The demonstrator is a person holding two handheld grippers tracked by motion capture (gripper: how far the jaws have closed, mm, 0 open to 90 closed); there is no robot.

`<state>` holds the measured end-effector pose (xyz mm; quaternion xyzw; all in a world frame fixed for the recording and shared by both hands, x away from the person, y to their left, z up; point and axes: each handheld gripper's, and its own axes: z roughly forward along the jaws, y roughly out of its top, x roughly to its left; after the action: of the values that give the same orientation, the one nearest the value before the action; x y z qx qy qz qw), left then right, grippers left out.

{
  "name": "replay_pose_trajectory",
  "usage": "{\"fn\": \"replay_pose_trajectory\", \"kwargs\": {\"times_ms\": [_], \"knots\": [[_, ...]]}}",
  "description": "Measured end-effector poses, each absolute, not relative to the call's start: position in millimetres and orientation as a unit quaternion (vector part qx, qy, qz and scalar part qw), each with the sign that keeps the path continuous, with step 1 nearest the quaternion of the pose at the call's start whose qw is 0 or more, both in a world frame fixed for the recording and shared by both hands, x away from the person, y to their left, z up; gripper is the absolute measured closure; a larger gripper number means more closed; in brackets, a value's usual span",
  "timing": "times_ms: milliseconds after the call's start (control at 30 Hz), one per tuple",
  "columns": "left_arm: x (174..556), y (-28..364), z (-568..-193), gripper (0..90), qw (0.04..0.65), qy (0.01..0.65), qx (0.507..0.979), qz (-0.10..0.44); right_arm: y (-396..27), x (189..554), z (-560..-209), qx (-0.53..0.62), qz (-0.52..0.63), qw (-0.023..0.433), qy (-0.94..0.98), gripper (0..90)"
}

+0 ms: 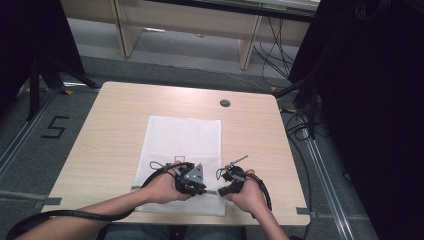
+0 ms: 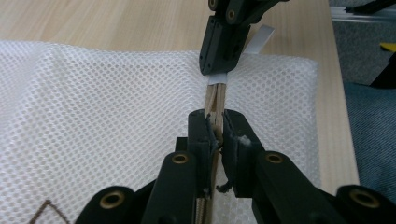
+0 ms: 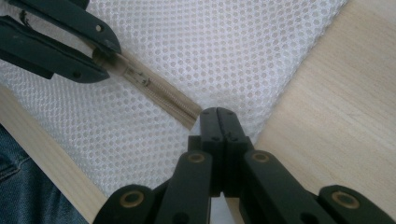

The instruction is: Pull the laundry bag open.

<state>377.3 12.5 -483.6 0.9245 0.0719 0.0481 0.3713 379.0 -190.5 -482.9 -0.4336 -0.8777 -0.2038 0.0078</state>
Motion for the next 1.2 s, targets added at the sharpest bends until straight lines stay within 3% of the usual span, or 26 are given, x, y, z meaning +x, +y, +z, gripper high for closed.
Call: {"fn": "replay_pose_trajectory", "kwargs": {"times_ms": [1200], "knots": [[376.3, 22.0, -479.6, 81.7, 0.376, 0.075, 0.922, 0.048, -190.5, 378.6, -482.6, -0.438, -0.205, 0.011, -0.875, 90.0]]}}
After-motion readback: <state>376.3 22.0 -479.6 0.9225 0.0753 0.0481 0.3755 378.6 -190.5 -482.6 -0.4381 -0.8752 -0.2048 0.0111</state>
